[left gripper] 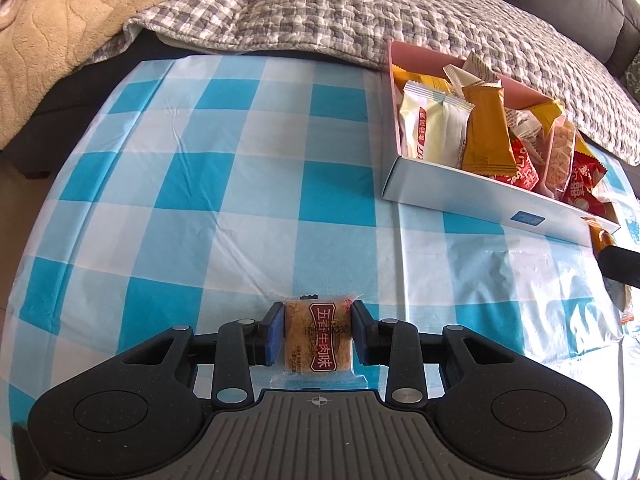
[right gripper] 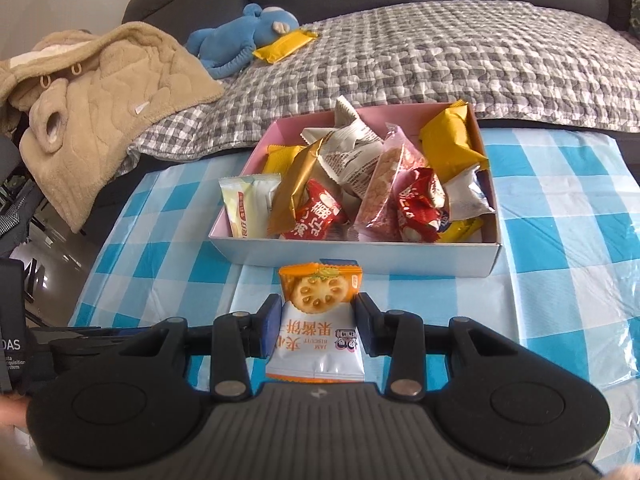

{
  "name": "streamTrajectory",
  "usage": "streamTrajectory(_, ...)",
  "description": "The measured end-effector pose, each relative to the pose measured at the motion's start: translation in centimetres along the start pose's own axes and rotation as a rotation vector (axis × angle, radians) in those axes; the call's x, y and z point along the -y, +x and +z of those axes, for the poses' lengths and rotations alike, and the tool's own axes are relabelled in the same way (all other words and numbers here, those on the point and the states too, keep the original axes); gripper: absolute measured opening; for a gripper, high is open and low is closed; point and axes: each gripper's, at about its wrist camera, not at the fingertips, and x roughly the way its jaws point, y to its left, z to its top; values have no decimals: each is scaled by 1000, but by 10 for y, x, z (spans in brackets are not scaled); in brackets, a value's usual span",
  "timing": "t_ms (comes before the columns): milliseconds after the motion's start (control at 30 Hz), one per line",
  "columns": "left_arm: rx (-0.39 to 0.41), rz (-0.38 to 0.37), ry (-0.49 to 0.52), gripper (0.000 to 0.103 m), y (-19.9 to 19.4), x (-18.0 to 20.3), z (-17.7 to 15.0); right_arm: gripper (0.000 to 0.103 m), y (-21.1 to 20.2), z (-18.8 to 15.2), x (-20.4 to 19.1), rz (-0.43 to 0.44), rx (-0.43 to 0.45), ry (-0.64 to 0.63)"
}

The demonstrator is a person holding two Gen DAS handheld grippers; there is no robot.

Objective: Organize snacks
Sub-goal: 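Carry the wrapped cake in the left tool into the box while the right tool carries the biscuit pack there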

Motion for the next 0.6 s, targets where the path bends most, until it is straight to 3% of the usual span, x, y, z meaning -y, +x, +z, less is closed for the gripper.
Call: streamTrajectory(600, 146, -113, 53, 32, -27, 49, 31, 36, -17, 18, 62, 2, 74, 171)
